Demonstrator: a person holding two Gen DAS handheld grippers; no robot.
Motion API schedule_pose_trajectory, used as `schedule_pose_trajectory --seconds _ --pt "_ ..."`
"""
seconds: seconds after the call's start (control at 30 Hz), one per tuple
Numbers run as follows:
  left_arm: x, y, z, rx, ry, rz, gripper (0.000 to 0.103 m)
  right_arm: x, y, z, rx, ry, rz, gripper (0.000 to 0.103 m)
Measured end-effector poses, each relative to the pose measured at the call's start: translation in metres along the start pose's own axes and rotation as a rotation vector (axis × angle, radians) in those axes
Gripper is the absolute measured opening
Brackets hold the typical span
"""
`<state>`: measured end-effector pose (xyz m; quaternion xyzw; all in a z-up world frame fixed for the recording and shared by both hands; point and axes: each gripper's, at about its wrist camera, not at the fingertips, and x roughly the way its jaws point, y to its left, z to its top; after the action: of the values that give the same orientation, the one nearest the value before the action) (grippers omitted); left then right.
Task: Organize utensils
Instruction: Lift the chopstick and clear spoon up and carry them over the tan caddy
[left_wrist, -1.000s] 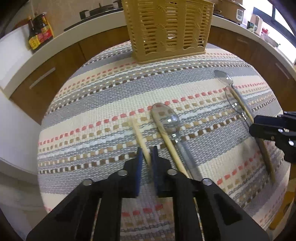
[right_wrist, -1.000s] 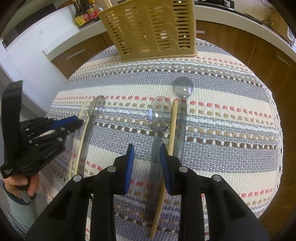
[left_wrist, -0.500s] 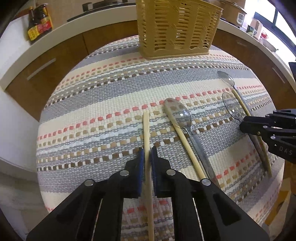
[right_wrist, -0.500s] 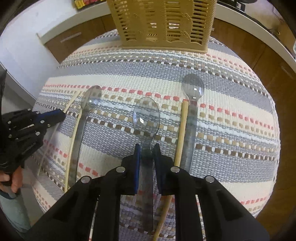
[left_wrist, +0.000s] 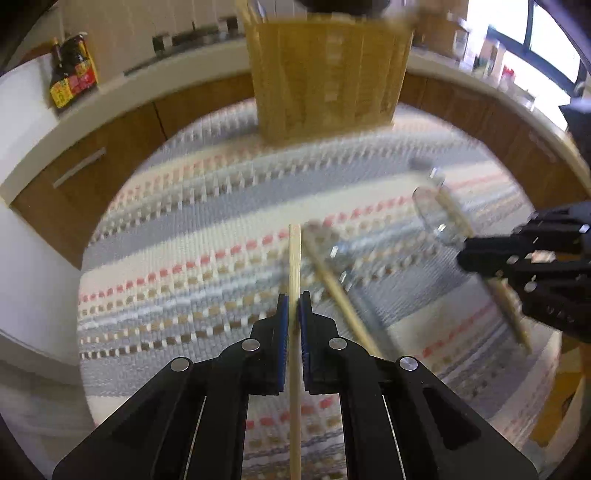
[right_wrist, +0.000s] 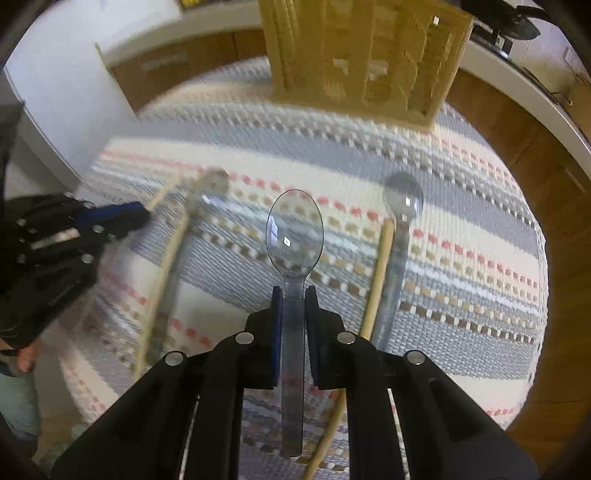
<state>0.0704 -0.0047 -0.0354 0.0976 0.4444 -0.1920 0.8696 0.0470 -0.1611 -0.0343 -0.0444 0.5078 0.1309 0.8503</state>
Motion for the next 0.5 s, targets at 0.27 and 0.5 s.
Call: schedule_pose_trajectory --seconds 0.27,0.5 --pt "-0.072 0.007 0.038 -0.068 -0.294 -0.096 0.004 -0.061 -0.011 0.016 0.034 -0.226 0.074 0.010" --pt "-0.115 -0.002 0.087 -0.076 -0.517 -0.138 0.004 -0.108 -0.039 0.057 0.068 -0.424 0.078 0.010"
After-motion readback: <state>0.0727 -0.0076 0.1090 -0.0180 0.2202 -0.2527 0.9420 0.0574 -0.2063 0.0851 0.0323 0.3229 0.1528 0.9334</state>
